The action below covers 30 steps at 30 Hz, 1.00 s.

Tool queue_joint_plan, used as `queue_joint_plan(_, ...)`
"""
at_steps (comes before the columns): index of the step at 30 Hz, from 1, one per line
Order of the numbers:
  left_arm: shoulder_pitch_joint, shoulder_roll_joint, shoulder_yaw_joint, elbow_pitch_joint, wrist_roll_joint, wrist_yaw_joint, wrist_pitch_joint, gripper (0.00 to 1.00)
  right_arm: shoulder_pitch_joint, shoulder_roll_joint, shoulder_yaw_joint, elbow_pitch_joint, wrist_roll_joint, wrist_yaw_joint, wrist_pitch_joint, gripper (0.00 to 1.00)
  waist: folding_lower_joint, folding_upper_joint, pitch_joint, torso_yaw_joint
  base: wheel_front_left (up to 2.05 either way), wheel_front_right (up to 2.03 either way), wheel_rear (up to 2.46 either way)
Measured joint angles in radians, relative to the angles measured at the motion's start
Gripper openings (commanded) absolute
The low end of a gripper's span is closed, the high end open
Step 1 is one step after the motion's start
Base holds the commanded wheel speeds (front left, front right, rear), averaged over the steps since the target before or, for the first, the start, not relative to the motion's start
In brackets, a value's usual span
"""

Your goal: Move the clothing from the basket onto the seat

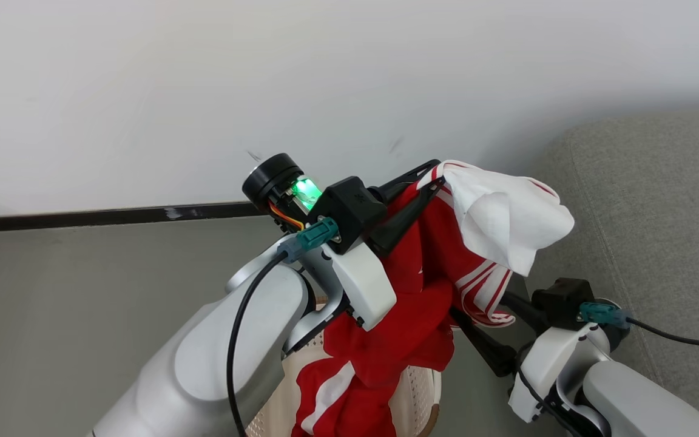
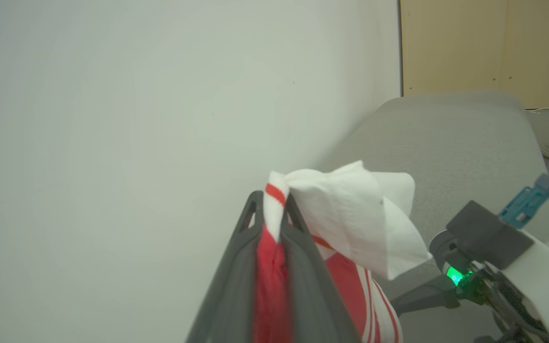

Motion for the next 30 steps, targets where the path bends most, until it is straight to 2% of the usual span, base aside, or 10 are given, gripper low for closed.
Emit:
queue_joint_plan(8, 0.031, 0.001, -0.005, -0.031, -0.026, 0.0, 0.04, 0.0, -0.07, 0.022, 0.065, 0.009, 0.056, 0.0, 0.0, 1.0, -0.0001, 0.0, -0.024, 0.018, 0.0, 0.0, 0.0)
queue_joint_plan(9, 0.036, 0.001, -0.005, -0.034, -0.031, 0.0, 0.041, 0.0, -0.076, 0.024, 0.07, 0.009, 0.056, 0.0, 0.0, 0.85, 0.0, 0.0, -0.026, 0.019, 0.0, 0.0, 0.0)
queue_joint_plan(10, 0.038, 0.002, -0.005, -0.035, -0.034, 0.0, 0.044, 0.0, -0.081, 0.025, 0.077, 0.01, 0.059, 0.0, 0.0, 0.49, -0.0001, -0.0001, -0.028, 0.021, 0.0, 0.0, 0.0)
queue_joint_plan(11, 0.04, 0.002, -0.004, -0.038, -0.038, 0.0, 0.05, 0.0, -0.082, 0.026, 0.086, 0.011, 0.061, 0.0, 0.0, 0.3, 0.0, 0.0, -0.03, 0.023, 0.0, 0.0, 0.0)
queue_joint_plan(12, 0.042, 0.003, -0.002, -0.041, -0.04, 0.0, 0.05, 0.0, -0.082, 0.025, 0.096, 0.014, 0.063, 0.0, 0.0, 0.04, 0.0, 0.0, -0.032, 0.024, 0.0, 0.0, 0.0)
queue_joint_plan(13, 0.048, 0.003, 0.002, -0.044, -0.041, 0.0, 0.05, 0.0, -0.081, 0.025, 0.102, 0.016, 0.065, 0.0, 0.0, 0.0, 0.0, 0.0, -0.033, 0.025, 0.0, 0.0, 0.0)
queue_joint_plan(23, 0.117, 0.038, 0.049, -0.044, -0.068, 0.032, 0.066, 0.0, -0.081, -0.026, 0.055, -0.011, 0.066, 0.0, 0.0, 0.0, -0.0001, 0.0, -0.032, 0.012, 0.0, 0.0, 0.0)
queue_joint_plan(28, 0.141, 0.043, 0.064, -0.024, -0.075, 0.046, 0.056, 0.51, -0.079, -0.068, -0.012, -0.037, 0.065, 0.0, 0.0, 0.0, 0.0, 0.0, -0.029, -0.007, 0.0, 0.0, 0.0)
queue_joint_plan(29, 0.144, 0.042, 0.066, -0.02, -0.078, 0.046, 0.051, 0.8, -0.078, -0.074, -0.029, -0.043, 0.065, 0.0, 0.0, 0.0, 0.0, 0.0, -0.028, -0.012, 0.0, 0.0, 0.0)
queue_joint_plan(30, 0.147, 0.042, 0.066, -0.016, -0.082, 0.046, 0.046, 1.0, -0.078, -0.082, -0.044, -0.047, 0.065, 0.0, 0.0, 0.0, 0.0, 0.0, -0.027, -0.016, 0.0, 0.0, 0.0)
